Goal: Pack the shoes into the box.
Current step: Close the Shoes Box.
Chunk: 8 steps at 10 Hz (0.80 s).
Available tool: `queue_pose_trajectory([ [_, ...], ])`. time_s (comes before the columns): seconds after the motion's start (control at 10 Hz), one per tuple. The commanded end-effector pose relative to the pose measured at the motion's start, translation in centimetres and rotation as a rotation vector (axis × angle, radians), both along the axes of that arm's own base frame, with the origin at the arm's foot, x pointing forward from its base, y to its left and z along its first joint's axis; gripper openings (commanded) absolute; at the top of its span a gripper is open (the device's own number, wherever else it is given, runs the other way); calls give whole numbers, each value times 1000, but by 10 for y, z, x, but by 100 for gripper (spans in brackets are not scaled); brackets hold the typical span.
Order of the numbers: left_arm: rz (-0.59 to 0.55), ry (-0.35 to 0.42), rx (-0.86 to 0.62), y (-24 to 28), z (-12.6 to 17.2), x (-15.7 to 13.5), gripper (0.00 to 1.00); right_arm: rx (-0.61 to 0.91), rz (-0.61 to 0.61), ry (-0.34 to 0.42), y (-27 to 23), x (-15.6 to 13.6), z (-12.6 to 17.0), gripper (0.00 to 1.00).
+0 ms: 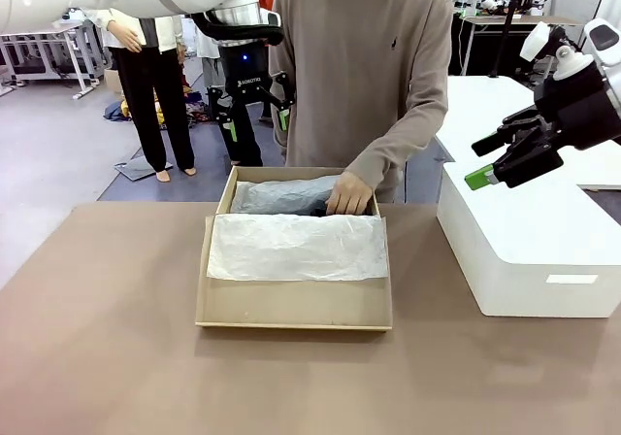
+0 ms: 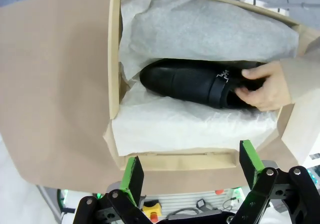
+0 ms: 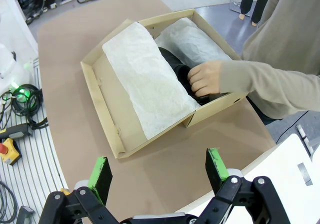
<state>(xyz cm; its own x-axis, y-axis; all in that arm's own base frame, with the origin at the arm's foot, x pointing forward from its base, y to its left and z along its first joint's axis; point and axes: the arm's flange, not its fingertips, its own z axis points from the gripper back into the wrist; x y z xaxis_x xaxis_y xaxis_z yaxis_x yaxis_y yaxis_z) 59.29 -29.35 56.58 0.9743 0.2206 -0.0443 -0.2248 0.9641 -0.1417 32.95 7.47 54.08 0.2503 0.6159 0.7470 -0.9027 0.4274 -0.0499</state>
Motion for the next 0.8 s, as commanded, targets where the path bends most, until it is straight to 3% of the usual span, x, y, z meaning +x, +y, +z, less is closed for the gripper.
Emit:
queue_pose_trajectory([
  [0.0,0,0,0,0,0,0,100,23,27,-15,0,4,0,100],
  [0.2,-266,-127,45,26,7,-4,100,23,27,-15,0,4,0,100],
  [0.3,-417,-136,41,46,11,-4,100,23,27,-15,0,4,0,100],
  [0.4,-475,-134,19,60,13,-4,100,23,27,-15,0,4,0,100],
  [0.7,-899,-148,-73,123,14,2,100,23,27,-15,0,4,0,100],
])
